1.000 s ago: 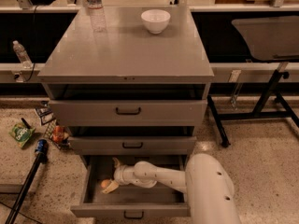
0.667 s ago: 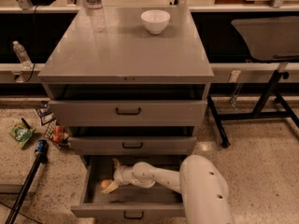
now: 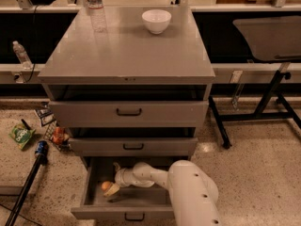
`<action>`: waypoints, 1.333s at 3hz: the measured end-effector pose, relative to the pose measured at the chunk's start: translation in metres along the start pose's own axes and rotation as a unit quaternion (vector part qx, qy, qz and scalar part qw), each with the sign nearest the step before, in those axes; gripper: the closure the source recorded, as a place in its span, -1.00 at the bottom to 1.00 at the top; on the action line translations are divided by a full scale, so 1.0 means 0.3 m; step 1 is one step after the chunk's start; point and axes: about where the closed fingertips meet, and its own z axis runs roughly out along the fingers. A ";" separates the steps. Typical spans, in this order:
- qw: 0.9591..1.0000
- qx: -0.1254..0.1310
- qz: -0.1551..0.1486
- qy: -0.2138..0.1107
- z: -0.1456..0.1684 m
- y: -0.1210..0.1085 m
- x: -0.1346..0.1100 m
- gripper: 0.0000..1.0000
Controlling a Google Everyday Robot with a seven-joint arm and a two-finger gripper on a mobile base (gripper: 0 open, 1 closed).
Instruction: Pick orange from bottom drawer and place on counter
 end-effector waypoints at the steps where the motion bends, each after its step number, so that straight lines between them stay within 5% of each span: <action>1: 1.000 -0.011 0.019 0.003 0.020 0.019 0.031 -1.00; 3: 0.999 -0.028 0.037 -0.002 0.047 0.070 0.034 -1.00; 4: 0.998 -0.035 0.048 -0.001 0.060 0.097 0.049 -0.67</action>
Offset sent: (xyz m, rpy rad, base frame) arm -0.0142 0.0037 -0.0201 0.0208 0.1009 -0.0060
